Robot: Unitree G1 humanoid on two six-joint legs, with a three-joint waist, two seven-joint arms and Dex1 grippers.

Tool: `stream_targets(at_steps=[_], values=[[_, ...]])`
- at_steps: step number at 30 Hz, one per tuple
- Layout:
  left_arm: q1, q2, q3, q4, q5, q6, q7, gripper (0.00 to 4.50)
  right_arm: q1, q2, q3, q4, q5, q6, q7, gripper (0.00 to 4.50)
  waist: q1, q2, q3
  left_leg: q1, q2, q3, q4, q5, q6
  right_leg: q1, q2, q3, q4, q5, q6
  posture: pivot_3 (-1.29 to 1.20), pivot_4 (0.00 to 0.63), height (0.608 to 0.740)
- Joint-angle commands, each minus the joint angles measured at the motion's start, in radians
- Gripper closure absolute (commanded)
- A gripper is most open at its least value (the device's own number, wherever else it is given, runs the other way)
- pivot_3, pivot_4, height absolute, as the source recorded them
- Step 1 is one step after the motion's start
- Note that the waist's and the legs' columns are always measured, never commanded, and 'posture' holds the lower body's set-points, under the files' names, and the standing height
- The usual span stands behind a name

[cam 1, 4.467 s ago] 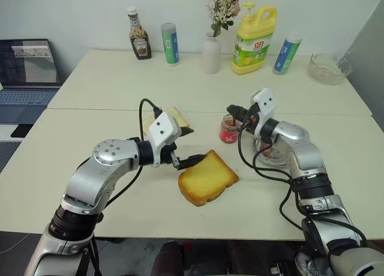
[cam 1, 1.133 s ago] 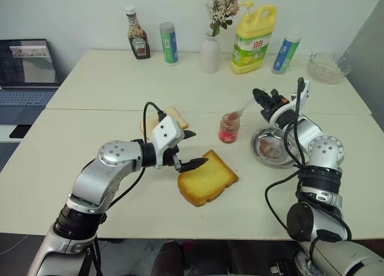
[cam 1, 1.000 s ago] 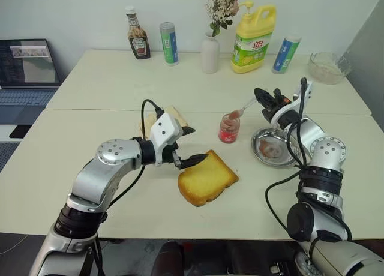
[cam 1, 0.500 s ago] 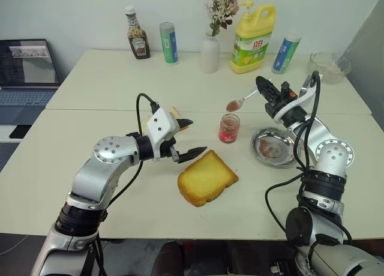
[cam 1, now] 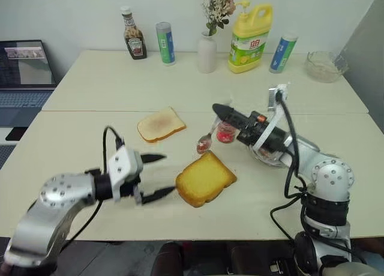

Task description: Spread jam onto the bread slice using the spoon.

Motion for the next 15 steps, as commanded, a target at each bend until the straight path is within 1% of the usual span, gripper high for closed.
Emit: stream_targets(at_steps=[1, 2, 3, 6, 12, 15], values=[[0.024, -0.005, 0.008, -0.052, 0.021, -0.058, 0.016, 0.0, 0.022, -0.024, 0.088, -0.045, -0.107, -0.081, 0.099, 4.48, 0.006, 0.0, 0.0, 0.0, 0.0, -0.001, 0.0, 0.0, 0.0, 0.0, 0.0, 0.0, 0.0, 0.0, 0.0, 0.0, 0.15, 0.74], [0.03, -0.005, 0.006, -0.055, 0.02, -0.062, 0.018, 0.0, 0.028, -0.025, 0.101, -0.044, -0.125, -0.094, 0.114, 4.48, 0.007, 0.0, 0.0, 0.0, 0.0, -0.001, 0.0, 0.0, 0.0, 0.0, 0.0, 0.0, 0.0, -0.001, 0.0, 0.0, 0.15, 0.74], [0.052, -0.015, -0.005, -0.042, 0.048, -0.095, 0.025, 0.0, 0.049, -0.045, 0.172, -0.032, -0.218, -0.155, 0.153, 4.48, 0.006, 0.0, 0.0, 0.0, 0.0, 0.0, 0.001, 0.0, 0.0, 0.001, 0.0, -0.001, 0.0, -0.001, 0.0, 0.0, 0.15, 0.74], [0.069, -0.042, -0.026, -0.009, 0.095, -0.154, 0.051, 0.0, 0.097, -0.088, 0.309, -0.027, -0.416, -0.301, 0.235, 4.48, 0.003, -0.001, 0.0, 0.001, 0.0, 0.002, 0.001, 0.0, 0.0, 0.001, 0.0, 0.0, -0.001, -0.001, 0.0, 0.0, 0.15, 0.74], [0.015, -0.066, -0.049, 0.02, 0.105, -0.16, 0.079, 0.0, 0.138, -0.131, 0.382, -0.058, -0.603, -0.491, 0.331, 4.48, 0.004, -0.001, 0.0, 0.0, 0.0, 0.001, 0.001, 0.0, 0.0, 0.0, 0.001, -0.002, 0.0, -0.001, 0.0, 0.0, 0.15, 0.74], [-0.017, -0.063, -0.059, 0.025, 0.1, -0.148, 0.082, 0.0, 0.143, -0.121, 0.386, -0.074, -0.637, -0.531, 0.348, 4.48, 0.004, -0.002, 0.0, 0.001, 0.0, 0.001, 0.001, 0.0, 0.0, 0.0, 0.001, -0.001, 0.0, -0.001, 0.001, 0.0, 0.15, 0.74]])
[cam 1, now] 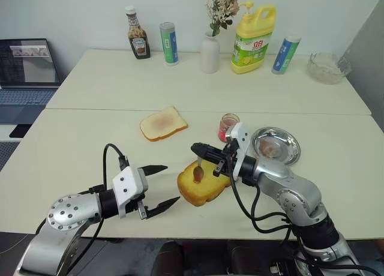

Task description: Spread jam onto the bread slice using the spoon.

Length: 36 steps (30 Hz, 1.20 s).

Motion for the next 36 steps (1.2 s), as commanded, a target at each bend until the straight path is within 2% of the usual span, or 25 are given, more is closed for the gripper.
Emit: stream_targets(at_steps=[1, 7, 12, 25, 27, 32, 36], values=[[-0.037, 0.0, -0.007, -0.01, -0.011, -0.004, 0.005, 0.0, -0.001, 0.015, 0.004, -0.068, -0.035, -0.061, 0.028, 4.48, 0.0, 0.0, 0.0, 0.0, 0.0, 0.0, 0.0, 0.0, 0.0, 0.0, 0.0, 0.0, 0.0, 0.0, 0.0, 0.0, 0.15, 0.74], [-0.057, 0.013, -0.008, -0.012, -0.025, 0.011, -0.007, 0.0, -0.004, 0.004, 0.001, -0.083, -0.091, -0.097, 0.056, 4.48, 0.0, 0.0, 0.0, 0.0, 0.0, 0.0, 0.0, 0.0, 0.0, 0.0, 0.0, 0.0, 0.0, 0.001, -0.001, 0.0, 0.15, 0.74], [-0.071, 0.014, -0.014, -0.019, -0.032, 0.029, -0.006, 0.0, -0.003, -0.048, 0.02, -0.06, -0.189, -0.197, 0.122, 4.48, 0.001, 0.0, 0.0, 0.0, 0.0, 0.0, 0.0, 0.0, 0.0, 0.0, 0.0, 0.0, 0.0, 0.001, -0.001, 0.0, 0.15, 0.74], [-0.053, 0.024, -0.002, 0.003, -0.015, 0.007, -0.031, 0.0, 0.042, -0.138, 0.012, -0.064, -0.295, -0.333, 0.226, 4.48, 0.002, 0.0, 0.0, 0.0, 0.0, -0.001, 0.001, 0.0, 0.0, 0.001, 0.0, -0.001, 0.0, 0.001, -0.001, 0.0, 0.15, 0.74], [-0.05, 0.026, 0.0, 0.01, -0.01, -0.004, -0.032, 0.0, 0.049, -0.107, -0.029, -0.063, -0.246, -0.273, 0.193, 4.48, 0.002, 0.0, 0.0, 0.001, 0.0, -0.001, 0.001, 0.0, 0.0, 0.001, 0.0, -0.001, 0.001, 0.001, -0.001, 0.0, 0.15, 0.74], [-0.041, 0.03, 0.009, 0.012, -0.009, -0.025, -0.031, 0.0, 0.033, 0.044, -0.229, -0.083, 0.042, 0.073, -0.002, 4.48, 0.002, -0.001, 0.0, 0.001, 0.0, -0.001, 0.001, 0.0, 0.0, 0.002, 0.0, -0.001, 0.001, 0.001, -0.002, 0.0, 0.15, 0.74], [-0.016, 0.039, 0.023, 0.003, -0.029, -0.055, -0.057, 0.0, 0.042, 0.104, -0.332, -0.107, 0.239, 0.294, -0.123, 4.48, 0.001, -0.001, 0.0, 0.001, 0.0, -0.001, 0.001, 0.0, 0.0, 0.002, -0.001, 0.0, 0.001, 0.001, -0.002, 0.0, 0.15, 0.74]])
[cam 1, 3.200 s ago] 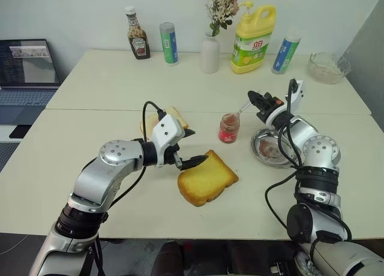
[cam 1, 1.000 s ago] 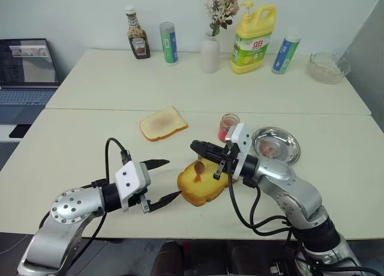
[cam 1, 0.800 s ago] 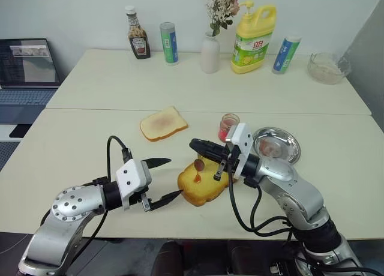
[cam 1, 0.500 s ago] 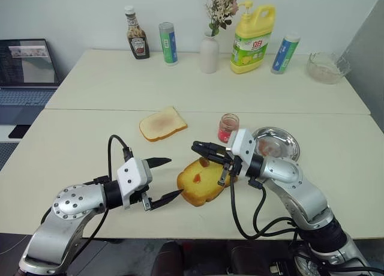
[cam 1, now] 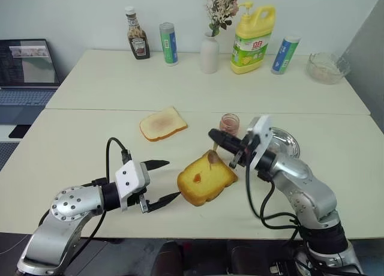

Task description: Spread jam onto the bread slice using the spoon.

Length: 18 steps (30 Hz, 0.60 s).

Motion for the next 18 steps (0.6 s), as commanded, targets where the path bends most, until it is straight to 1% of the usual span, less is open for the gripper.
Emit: stream_targets(at_steps=[1, 4, 7, 9, 14, 18], values=[[0.012, 0.013, 0.036, -0.03, -0.027, -0.02, -0.014, 0.0, 0.002, 0.05, -0.089, -0.063, 0.19, 0.172, -0.115, 4.48, 0.0, 0.0, 0.0, 0.0, 0.0, 0.0, 0.0, 0.0, 0.0, 0.0, 0.0, 0.0, 0.0, 0.0, 0.0, 0.0, 0.15, 0.74], [0.016, 0.013, 0.049, -0.03, -0.042, -0.01, -0.017, 0.0, 0.009, 0.113, -0.142, -0.056, 0.316, 0.27, -0.223, 4.48, -0.001, 0.0, 0.0, 0.0, 0.0, -0.001, 0.0, 0.0, 0.0, 0.0, 0.001, 0.0, 0.0, 0.0, 0.0, 0.0, 0.15, 0.74], [0.019, 0.022, 0.055, -0.027, -0.06, 0.005, -0.035, 0.0, 0.005, 0.172, -0.151, -0.025, 0.375, 0.314, -0.3, 4.48, -0.002, 0.0, 0.0, 0.0, 0.0, 0.0, 0.0, 0.0, 0.0, 0.0, 0.001, 0.0, 0.0, 0.0, 0.0, 0.0, 0.15, 0.74], [0.018, 0.026, 0.055, -0.022, -0.064, 0.002, -0.041, 0.0, -0.005, 0.204, -0.14, 0.012, 0.377, 0.325, -0.331, 4.48, -0.003, 0.0, 0.0, 0.0, 0.0, 0.0, 0.0, 0.0, 0.0, 0.0, 0.001, 0.0, 0.0, 0.0, 0.0, 0.0, 0.15, 0.74], [0.004, 0.026, 0.048, -0.006, -0.067, -0.002, -0.043, 0.0, -0.034, 0.257, -0.105, 0.113, 0.327, 0.291, -0.345, 4.48, -0.004, 0.0, 0.0, 0.0, 0.0, 0.0, 0.0, 0.0, 0.0, -0.001, 0.001, 0.0, 0.0, 0.0, 0.0, 0.0, 0.15, 0.74], [0.006, 0.027, 0.036, -0.002, -0.054, -0.022, -0.055, 0.0, -0.042, 0.269, -0.101, 0.174, 0.291, 0.259, -0.333, 4.48, -0.003, 0.0, 0.0, 0.0, 0.0, 0.0, 0.0, 0.0, 0.0, -0.001, 0.001, 0.0, 0.0, 0.0, 0.0, 0.0, 0.15, 0.74]])
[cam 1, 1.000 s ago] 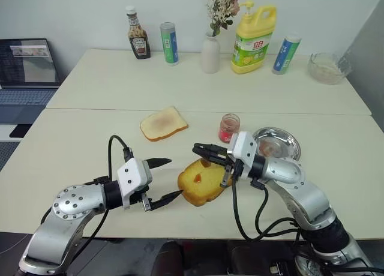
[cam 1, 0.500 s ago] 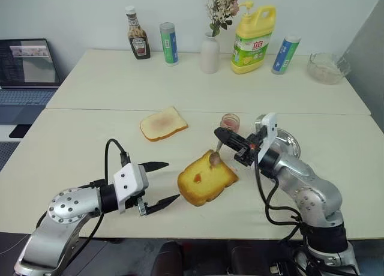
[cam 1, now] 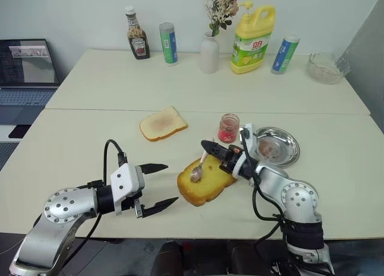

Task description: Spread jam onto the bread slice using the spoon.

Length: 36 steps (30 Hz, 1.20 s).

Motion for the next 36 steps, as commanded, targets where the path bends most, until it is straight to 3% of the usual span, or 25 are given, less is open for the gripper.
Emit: stream_targets(at_steps=[1, 12, 18, 23, 28, 36], values=[[-0.005, 0.008, 0.01, -0.009, -0.004, -0.027, -0.01, 0.0, -0.013, 0.001, -0.01, 0.011, -0.01, -0.032, 0.015, 4.48, 0.001, 0.0, 0.0, 0.0, 0.0, 0.0, 0.0, 0.0, 0.0, 0.0, 0.0, 0.0, 0.0, 0.0, 0.0, 0.0, 0.15, 0.74], [-0.015, 0.005, -0.004, -0.018, 0.006, -0.028, -0.011, 0.0, 0.05, -0.15, -0.131, -0.034, 0.157, 0.15, 0.001, 4.48, 0.001, 0.0, 0.0, 0.0, 0.0, 0.0, 0.0, 0.0, 0.0, 0.0, 0.0, 0.0, 0.0, 0.0, 0.0, 0.0, 0.15, 0.74], [-0.022, 0.002, -0.011, -0.018, 0.009, -0.027, -0.008, 0.0, 0.039, -0.116, -0.159, -0.022, 0.202, 0.127, -0.065, 4.48, 0.001, 0.0, 0.0, 0.0, 0.0, 0.0, 0.0, 0.0, 0.0, 0.0, 0.0, 0.0, 0.0, 0.0, 0.0, 0.0, 0.15, 0.74], [-0.037, -0.003, -0.026, -0.021, 0.008, -0.021, -0.006, 0.0, -0.066, -0.009, -0.159, 0.105, 0.078, -0.05, -0.108, 4.48, -0.007, 0.0, 0.0, 0.0, 0.001, 0.001, 0.0, 0.0, 0.0, 0.0, 0.002, 0.002, 0.0, 0.0, 0.001, 0.0, 0.15, 0.74], [-0.038, -0.004, -0.029, -0.022, 0.008, -0.021, -0.001, 0.0, -0.053, -0.016, -0.172, 0.128, 0.05, -0.07, -0.102, 4.48, 0.001, 0.0, 0.0, -0.001, 0.001, 0.001, 0.0, 0.0, 0.0, -0.001, 0.001, 0.001, -0.001, 0.0, 0.0, 0.0, 0.15, 0.74], [-0.036, -0.005, -0.035, -0.012, 0.01, -0.032, 0.005, 0.0, 0.062, -0.094, -0.2, -0.005, 0.22, 0.105, -0.14, 4.48, 0.001, 0.0, 0.0, 0.0, 0.0, 0.0, -0.001, 0.0, 0.0, 0.0, 0.001, 0.001, 0.0, 0.0, 0.0, 0.0, 0.15, 0.74]])
